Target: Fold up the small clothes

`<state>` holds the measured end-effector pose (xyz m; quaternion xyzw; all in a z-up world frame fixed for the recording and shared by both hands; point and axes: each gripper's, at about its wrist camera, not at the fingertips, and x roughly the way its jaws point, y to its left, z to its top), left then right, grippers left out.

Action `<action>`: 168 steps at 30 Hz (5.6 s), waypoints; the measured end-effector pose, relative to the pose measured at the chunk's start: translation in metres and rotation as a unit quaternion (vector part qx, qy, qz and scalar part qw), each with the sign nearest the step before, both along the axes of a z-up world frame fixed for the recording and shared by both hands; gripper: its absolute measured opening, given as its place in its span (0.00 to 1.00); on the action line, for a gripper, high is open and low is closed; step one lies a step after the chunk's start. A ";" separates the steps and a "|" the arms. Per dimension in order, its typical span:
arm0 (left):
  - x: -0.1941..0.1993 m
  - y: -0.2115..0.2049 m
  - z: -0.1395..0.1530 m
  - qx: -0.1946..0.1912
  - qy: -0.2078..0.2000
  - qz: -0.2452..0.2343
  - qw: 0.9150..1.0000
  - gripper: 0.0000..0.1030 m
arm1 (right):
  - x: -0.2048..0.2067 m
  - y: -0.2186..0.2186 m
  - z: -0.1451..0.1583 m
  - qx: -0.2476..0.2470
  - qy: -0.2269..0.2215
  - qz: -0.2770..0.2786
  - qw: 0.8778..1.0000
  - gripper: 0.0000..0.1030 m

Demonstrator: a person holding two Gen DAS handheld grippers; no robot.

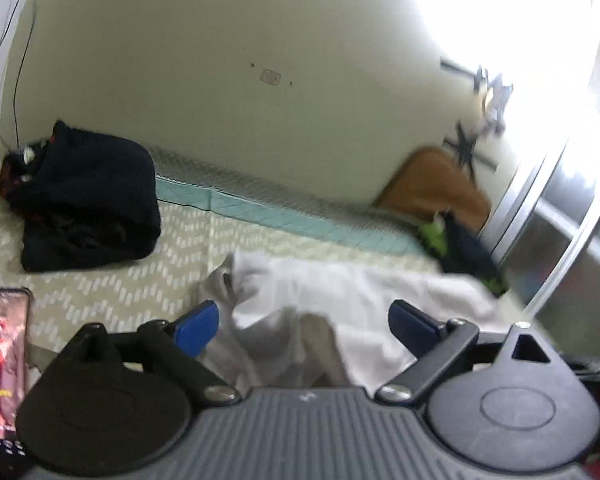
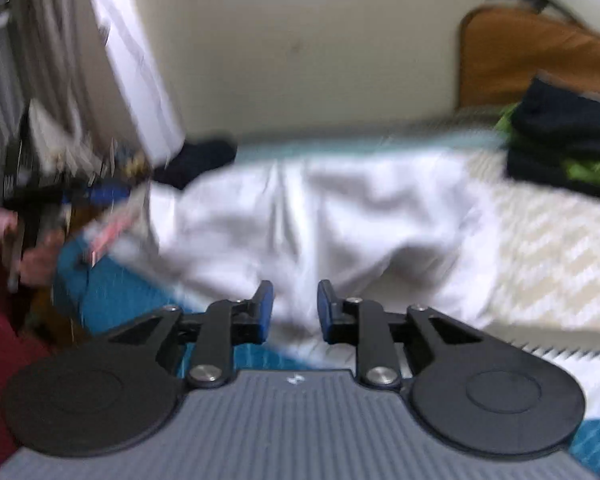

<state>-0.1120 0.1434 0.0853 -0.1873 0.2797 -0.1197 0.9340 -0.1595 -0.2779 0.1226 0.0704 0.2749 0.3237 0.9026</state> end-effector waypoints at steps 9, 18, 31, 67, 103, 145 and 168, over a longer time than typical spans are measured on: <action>0.035 -0.031 -0.035 0.009 0.094 -0.021 0.995 0.20 | 0.032 -0.016 -0.015 0.039 0.008 -0.154 0.987 0.51; 0.020 -0.025 -0.042 0.124 0.123 0.008 0.985 0.12 | 0.022 -0.009 -0.046 0.003 0.085 -0.156 0.984 0.09; 0.029 -0.018 0.010 0.048 -0.002 0.004 0.999 0.37 | 0.071 0.033 0.005 0.051 -0.009 -0.115 0.992 0.25; 0.092 -0.140 -0.063 0.171 0.015 -0.075 0.982 0.20 | 0.136 0.090 -0.066 0.048 0.071 -0.064 0.994 0.17; 0.087 -0.148 -0.066 0.176 -0.004 -0.109 0.978 0.54 | 0.110 0.059 -0.071 0.060 0.021 -0.107 0.992 0.36; 0.061 -0.131 -0.051 0.093 -0.098 -0.078 0.988 1.00 | 0.109 0.058 -0.072 0.069 0.023 -0.108 0.991 0.37; 0.071 -0.135 -0.048 0.170 -0.055 -0.029 0.984 1.00 | 0.110 0.058 -0.072 0.070 0.023 -0.108 0.991 0.37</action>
